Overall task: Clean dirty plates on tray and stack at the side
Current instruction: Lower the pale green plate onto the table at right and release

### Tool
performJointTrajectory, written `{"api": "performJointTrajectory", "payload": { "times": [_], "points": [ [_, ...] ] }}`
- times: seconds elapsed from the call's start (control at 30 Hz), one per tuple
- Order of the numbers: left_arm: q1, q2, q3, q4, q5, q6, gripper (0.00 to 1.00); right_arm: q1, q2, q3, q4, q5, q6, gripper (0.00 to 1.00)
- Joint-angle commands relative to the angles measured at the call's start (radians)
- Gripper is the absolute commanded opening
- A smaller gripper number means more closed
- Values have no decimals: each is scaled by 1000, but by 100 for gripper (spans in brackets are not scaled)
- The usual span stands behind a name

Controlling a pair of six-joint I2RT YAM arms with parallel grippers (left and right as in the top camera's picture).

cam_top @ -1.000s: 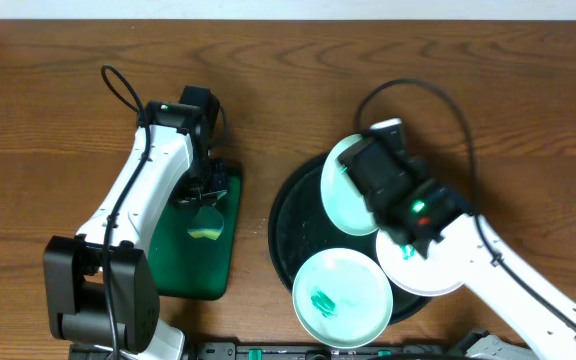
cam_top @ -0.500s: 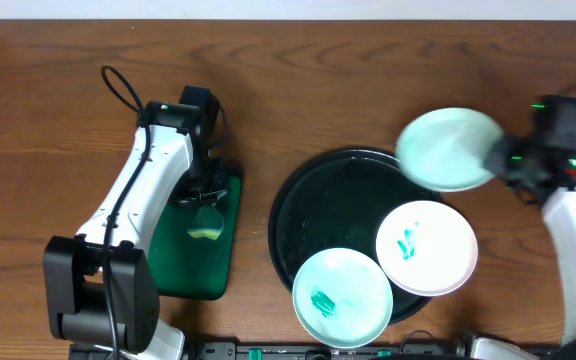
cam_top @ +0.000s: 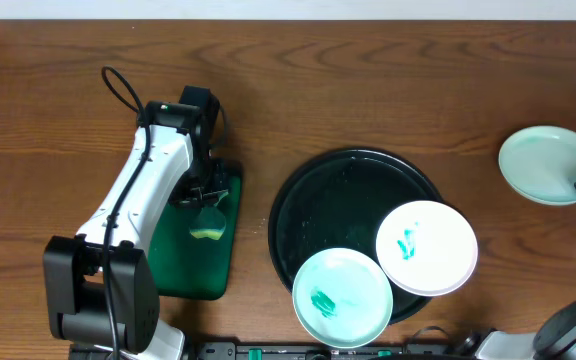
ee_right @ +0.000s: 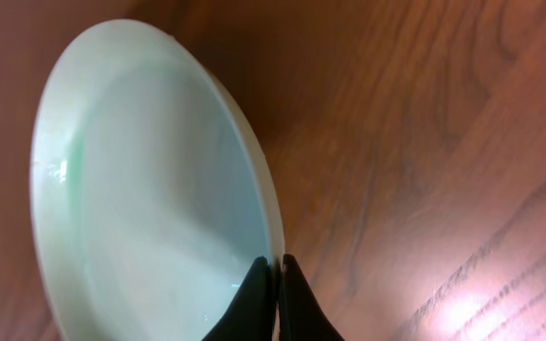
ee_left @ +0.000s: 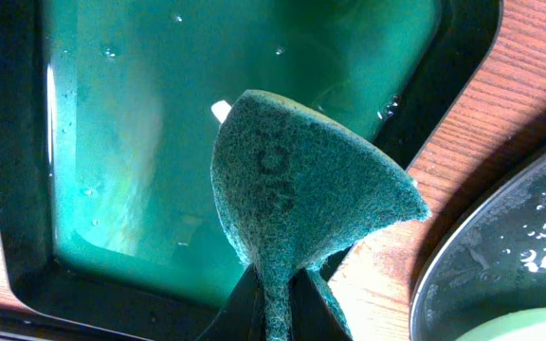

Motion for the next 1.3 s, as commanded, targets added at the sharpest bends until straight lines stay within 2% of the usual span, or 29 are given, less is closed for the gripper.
{"api": "performJointTrajectory", "payload": {
  "times": [0.0,0.27,0.47,0.63,0.7,0.73,0.77,0.8,0.9,1.03,1.2,1.27],
  "points": [
    [5,-14,-5,-2,9,14,7,-9,67,18,19,-19,14,1],
    [5,-14,-5,-3,9,14,7,-4,204,18,26,-24,14,1],
    [5,-14,-5,-2,9,21,7,-4,197,19,5,-67,14,35],
    [5,-14,-5,-2,9,25,7,-3,158,87,-110,-200,-17,36],
    [5,-14,-5,-2,9,25,7,2,131,137,-185,-262,-57,39],
    [5,-14,-5,-3,9,25,7,8,113,162,-225,-291,-92,43],
    [5,-14,-5,-3,9,25,7,17,93,185,-258,-317,-134,61],
    [5,-14,-5,-3,9,25,7,27,71,205,-290,-338,-175,87],
    [5,-14,-5,-3,9,28,7,82,-14,237,-380,-344,-244,89],
    [5,-14,-5,-3,9,29,7,188,-127,235,-482,-341,-252,60],
    [5,-14,-5,1,9,29,7,359,-212,235,-628,-340,-259,60],
    [5,-14,-5,5,9,28,7,436,-228,229,-681,-340,-259,66]
  ]
}}
